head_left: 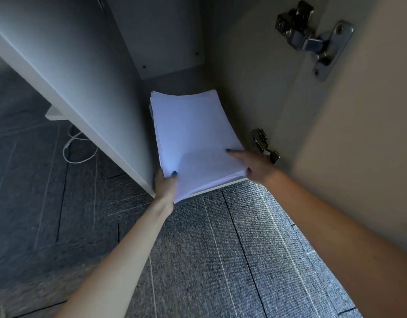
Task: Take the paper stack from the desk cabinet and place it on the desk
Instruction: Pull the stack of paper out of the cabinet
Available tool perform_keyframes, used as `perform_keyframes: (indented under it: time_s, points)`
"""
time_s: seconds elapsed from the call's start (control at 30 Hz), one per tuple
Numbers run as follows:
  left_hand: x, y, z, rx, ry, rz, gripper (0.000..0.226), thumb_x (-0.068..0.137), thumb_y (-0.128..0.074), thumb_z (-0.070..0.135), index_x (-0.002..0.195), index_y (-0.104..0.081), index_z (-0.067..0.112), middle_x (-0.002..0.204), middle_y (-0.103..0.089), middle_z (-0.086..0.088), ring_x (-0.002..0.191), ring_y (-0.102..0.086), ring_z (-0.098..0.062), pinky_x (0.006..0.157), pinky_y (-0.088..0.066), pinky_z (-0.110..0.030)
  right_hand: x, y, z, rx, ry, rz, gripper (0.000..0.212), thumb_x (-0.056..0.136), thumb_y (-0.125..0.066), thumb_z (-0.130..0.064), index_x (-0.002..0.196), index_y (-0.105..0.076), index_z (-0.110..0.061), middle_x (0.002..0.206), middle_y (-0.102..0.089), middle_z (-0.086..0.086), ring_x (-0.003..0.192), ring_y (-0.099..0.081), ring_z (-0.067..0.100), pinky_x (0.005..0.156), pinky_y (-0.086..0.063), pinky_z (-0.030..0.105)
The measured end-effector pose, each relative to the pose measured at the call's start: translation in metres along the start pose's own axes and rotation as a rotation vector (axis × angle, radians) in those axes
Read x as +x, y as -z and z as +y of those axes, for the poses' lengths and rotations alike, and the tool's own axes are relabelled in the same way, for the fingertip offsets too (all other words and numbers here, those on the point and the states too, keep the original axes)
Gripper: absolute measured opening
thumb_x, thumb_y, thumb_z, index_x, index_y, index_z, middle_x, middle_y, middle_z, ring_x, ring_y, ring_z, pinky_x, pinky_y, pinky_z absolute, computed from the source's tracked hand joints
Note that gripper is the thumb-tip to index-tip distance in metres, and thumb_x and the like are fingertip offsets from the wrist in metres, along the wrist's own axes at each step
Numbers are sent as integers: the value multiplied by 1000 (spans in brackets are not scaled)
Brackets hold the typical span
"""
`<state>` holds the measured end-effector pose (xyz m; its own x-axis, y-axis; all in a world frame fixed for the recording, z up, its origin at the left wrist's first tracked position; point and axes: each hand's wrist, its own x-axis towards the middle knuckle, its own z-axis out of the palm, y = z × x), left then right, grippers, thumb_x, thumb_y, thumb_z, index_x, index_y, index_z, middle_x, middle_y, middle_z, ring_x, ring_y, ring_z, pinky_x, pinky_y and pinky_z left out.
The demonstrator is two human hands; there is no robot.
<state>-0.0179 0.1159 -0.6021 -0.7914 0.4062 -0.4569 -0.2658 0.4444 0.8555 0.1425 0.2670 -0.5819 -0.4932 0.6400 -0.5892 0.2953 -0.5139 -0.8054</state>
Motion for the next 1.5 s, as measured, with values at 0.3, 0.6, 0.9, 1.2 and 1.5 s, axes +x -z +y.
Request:
perform_keyframes:
  time_s: [0.3, 0.6, 0.9, 1.2, 1.5]
  points:
    - [-42, 12, 30, -118, -28, -61, 34, 92, -55, 2, 124, -57, 11, 123, -64, -8, 104, -60, -24, 99, -47, -42, -42, -20, -20, -350, 346, 339, 29, 88, -56, -10, 115, -66, -5, 115, -70, 17, 107, -64, 31, 96, -50, 41]
    - [-119, 64, 105, -58, 32, -119, 36, 85, -63, -2, 120, -61, 3, 111, -65, -10, 94, -59, -24, 81, -46, -34, -144, -20, -59, -252, 270, 360, 37, 86, -58, -9, 123, -61, -7, 122, -67, 13, 106, -60, 22, 96, -46, 33]
    - [-230, 119, 188, -45, 269, -139, 41, 81, -65, -9, 120, -62, 2, 117, -65, -17, 99, -59, -31, 91, -48, -43, -294, -29, -111, -43, 19, 372, 28, 91, -53, -3, 118, -60, -6, 110, -63, 13, 98, -60, 28, 91, -50, 47]
    - [-327, 180, 245, -61, 452, -196, 41, 80, -68, -9, 119, -62, 3, 119, -66, -14, 112, -63, -35, 98, -50, -47, -425, -35, -153, -46, -60, 334, 19, 86, -53, -3, 98, -64, -13, 100, -67, 13, 86, -56, 26, 76, -44, 37]
    - [-438, 250, 313, 24, 543, -296, 53, 77, -72, -7, 127, -56, 1, 128, -63, -19, 115, -61, -38, 100, -48, -54, -574, -55, -198, 42, -87, 369, 22, 88, -48, -1, 95, -65, -14, 84, -64, 1, 78, -53, 21, 72, -44, 33]
